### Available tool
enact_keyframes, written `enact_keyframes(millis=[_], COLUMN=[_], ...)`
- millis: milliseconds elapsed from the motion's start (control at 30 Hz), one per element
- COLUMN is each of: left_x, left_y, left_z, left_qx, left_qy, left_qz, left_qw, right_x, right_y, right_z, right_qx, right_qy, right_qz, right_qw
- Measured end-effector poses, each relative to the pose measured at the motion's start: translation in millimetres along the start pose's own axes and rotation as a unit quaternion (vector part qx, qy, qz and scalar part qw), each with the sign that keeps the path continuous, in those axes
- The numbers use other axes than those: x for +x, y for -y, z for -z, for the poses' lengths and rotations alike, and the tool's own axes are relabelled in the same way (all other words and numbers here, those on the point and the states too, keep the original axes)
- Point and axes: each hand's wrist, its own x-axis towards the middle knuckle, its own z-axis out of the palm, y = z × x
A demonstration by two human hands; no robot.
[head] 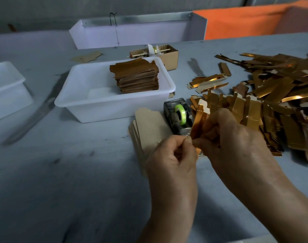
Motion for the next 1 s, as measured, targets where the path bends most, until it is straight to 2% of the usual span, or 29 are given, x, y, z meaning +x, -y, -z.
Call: enact_keyframes(millis=[100,333,433,533,667,767,867,1000], left_x=[-3.8,3.2,4.7,-1.0,0.4,-1.2,-3.1,2.5], left_y=[3.7,-2.4,-5.6,-5.0,-3.2,-3.2,-3.5,-3.1], left_z=[-1.6,12.9,15.7,11.3,14.8,15.9,13.6,14.1], left_qx=[0.025,-0.068,-0.080,-0.038,-0.006,0.029,0.039,-0.004], left_qy=[-0.016,-0.035,-0.016,0.002,0.008,0.004,0.010,0.008], left_qz=[-0.032,0.048,0.053,0.046,0.028,0.007,0.004,0.055], left_qw=[0.999,0.996,0.995,0.998,1.000,1.000,0.999,0.998], right_x=[-0.6,-2.0,-6.3,-9.8,-8.2,-10.1,-11.1,-12.8], right_y=[-3.1,-29.9,-27.7,-15.6,-14.9,-15.4,-17.4,-19.1], right_z=[-0.3,4.8,6.6,-6.2,-14.3,-14.8,-18.3,-20.8], right_qx=[0.021,-0.037,0.151,0.243,0.403,0.444,0.449,0.450], right_qy=[0.008,0.018,0.035,0.070,0.094,0.106,0.093,0.078], right_qz=[-0.022,-0.062,-0.102,-0.110,-0.145,-0.159,-0.165,-0.166], right_qw=[0.999,0.997,0.983,0.961,0.899,0.875,0.873,0.874])
